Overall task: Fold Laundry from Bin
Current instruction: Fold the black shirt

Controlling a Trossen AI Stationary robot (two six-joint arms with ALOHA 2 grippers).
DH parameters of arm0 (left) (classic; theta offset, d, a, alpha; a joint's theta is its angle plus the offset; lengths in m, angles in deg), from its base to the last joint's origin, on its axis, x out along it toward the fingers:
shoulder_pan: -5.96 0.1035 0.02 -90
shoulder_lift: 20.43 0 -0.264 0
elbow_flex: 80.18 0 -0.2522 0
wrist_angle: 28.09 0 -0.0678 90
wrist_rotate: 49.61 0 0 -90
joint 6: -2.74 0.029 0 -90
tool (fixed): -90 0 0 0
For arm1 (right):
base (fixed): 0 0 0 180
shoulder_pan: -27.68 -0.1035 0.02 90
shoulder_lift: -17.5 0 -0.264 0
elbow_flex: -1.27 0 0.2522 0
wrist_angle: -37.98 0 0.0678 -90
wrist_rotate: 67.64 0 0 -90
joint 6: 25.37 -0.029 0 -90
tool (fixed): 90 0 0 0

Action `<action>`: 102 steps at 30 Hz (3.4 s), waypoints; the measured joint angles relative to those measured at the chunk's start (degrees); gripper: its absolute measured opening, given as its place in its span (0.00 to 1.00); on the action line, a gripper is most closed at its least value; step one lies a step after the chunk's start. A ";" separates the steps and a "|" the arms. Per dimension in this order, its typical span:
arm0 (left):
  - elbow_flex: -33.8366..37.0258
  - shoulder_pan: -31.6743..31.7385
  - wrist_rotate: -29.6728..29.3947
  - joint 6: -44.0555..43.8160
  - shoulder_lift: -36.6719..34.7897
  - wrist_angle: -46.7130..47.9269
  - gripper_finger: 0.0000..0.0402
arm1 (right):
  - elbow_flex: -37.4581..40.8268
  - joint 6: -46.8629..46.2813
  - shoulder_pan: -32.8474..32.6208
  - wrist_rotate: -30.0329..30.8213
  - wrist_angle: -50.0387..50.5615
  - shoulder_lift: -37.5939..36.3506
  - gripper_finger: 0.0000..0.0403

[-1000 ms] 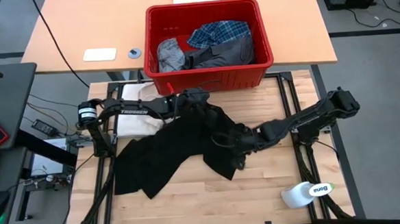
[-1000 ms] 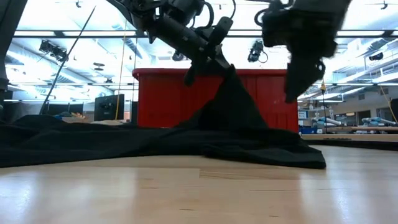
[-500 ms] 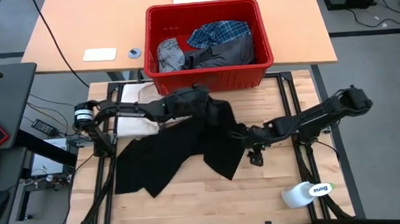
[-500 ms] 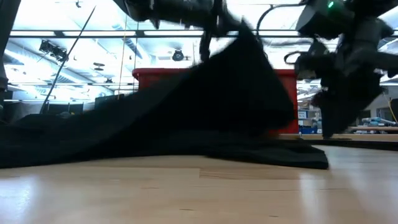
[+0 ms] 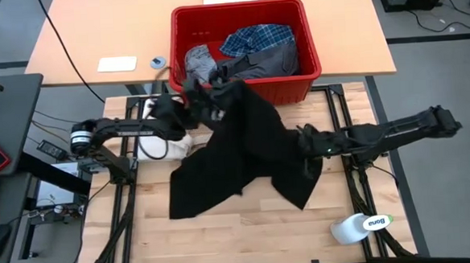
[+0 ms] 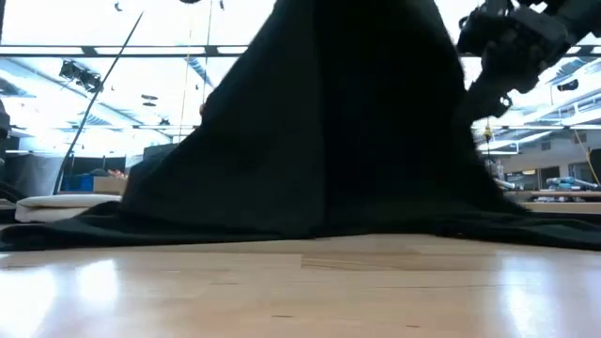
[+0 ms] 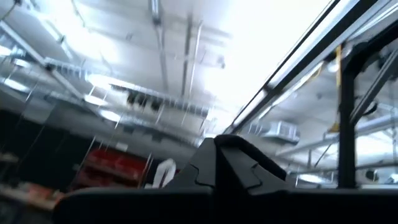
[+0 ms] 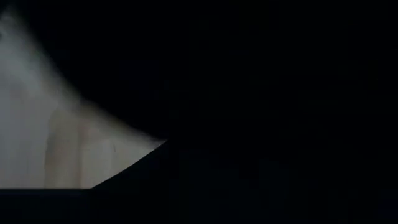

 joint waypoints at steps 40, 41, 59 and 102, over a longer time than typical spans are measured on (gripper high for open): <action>-0.02 -1.68 -9.28 -1.46 -9.12 -0.12 0.02 | -2.14 4.56 -4.85 15.64 5.06 9.40 0.57; -0.02 -1.68 -10.36 -1.46 -9.12 -0.30 0.02 | -2.14 7.06 -4.85 16.63 2.87 10.87 0.57; -0.02 -1.68 -17.22 -1.91 -9.12 -1.62 0.02 | -2.16 11.91 -3.14 30.22 -25.50 33.04 0.57; -0.02 -3.10 -17.19 -3.47 -9.07 -4.34 0.02 | -2.16 14.53 13.62 23.19 -21.92 20.76 0.04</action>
